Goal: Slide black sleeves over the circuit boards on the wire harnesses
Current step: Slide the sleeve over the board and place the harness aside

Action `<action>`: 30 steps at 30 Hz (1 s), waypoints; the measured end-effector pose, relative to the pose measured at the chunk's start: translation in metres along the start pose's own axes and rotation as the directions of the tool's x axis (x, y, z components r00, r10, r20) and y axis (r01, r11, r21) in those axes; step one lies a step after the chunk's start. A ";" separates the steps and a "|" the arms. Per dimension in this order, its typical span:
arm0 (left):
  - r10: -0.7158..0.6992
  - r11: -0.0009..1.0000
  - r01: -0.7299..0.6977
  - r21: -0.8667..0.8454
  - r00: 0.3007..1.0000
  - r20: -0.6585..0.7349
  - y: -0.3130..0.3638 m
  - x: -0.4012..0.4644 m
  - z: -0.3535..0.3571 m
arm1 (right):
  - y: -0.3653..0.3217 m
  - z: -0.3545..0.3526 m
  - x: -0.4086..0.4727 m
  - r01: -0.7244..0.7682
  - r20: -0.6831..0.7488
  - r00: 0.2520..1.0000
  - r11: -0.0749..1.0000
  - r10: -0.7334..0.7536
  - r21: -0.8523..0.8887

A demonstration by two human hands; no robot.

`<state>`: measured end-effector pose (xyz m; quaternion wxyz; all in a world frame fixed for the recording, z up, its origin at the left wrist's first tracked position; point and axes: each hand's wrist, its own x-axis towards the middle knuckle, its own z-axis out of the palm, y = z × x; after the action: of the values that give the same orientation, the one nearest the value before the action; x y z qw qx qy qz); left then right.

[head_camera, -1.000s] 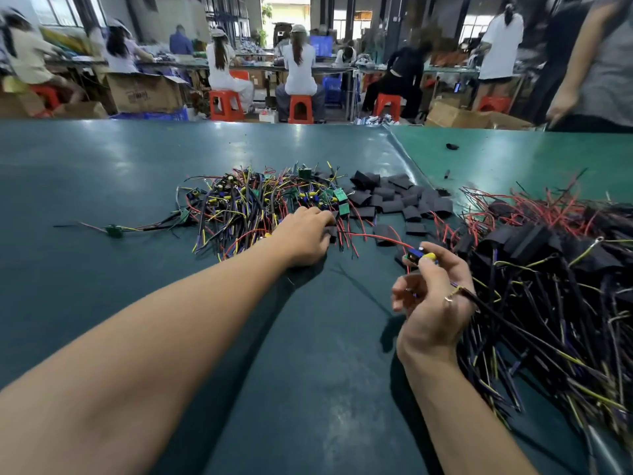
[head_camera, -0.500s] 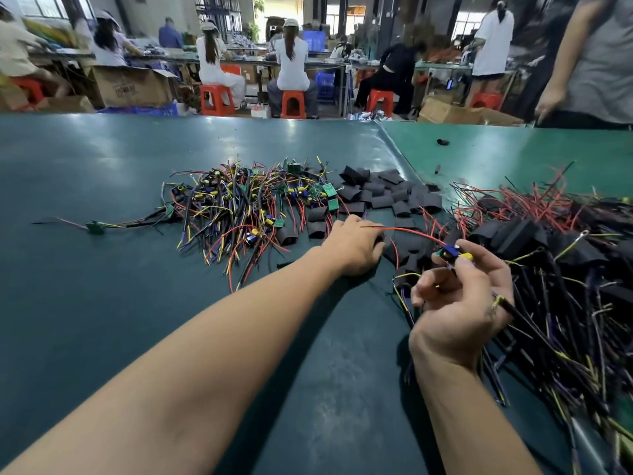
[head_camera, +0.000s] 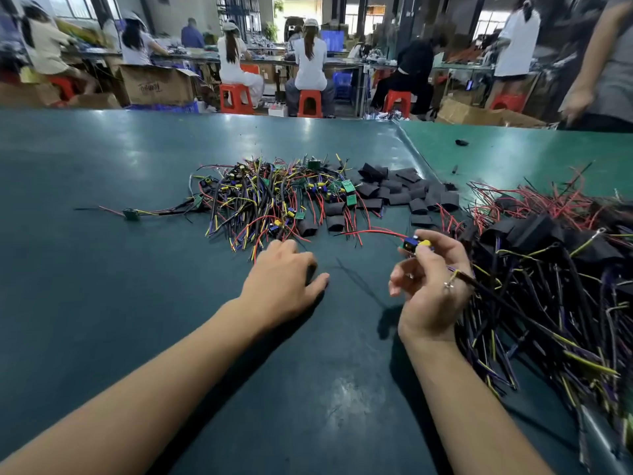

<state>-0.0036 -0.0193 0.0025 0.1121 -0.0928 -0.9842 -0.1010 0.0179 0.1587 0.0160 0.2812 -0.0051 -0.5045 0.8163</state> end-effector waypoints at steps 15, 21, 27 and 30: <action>0.253 0.876 -0.241 -0.419 0.967 -0.028 -0.047 -0.029 -0.019 | 0.004 -0.002 0.004 -0.266 0.102 0.957 0.961 0.273 -0.075; 0.207 0.896 -0.249 -0.367 0.967 -0.152 -0.042 -0.020 -0.011 | 0.009 -0.003 0.005 -0.308 0.161 0.935 0.949 0.316 -0.071; 0.065 0.846 -0.241 -0.476 0.932 -0.357 -0.040 -0.019 -0.011 | 0.010 0.000 0.007 -0.337 0.138 0.930 0.940 0.340 -0.042; 0.030 0.832 -0.233 -0.504 0.925 -0.378 -0.040 -0.018 -0.009 | 0.008 -0.001 0.009 -0.305 0.121 0.946 0.952 0.301 0.024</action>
<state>0.0069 -0.0624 -0.0003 0.2638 -0.1694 -0.8698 -0.3810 0.0070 0.1611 0.0116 0.1228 -0.0293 -0.4957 0.8593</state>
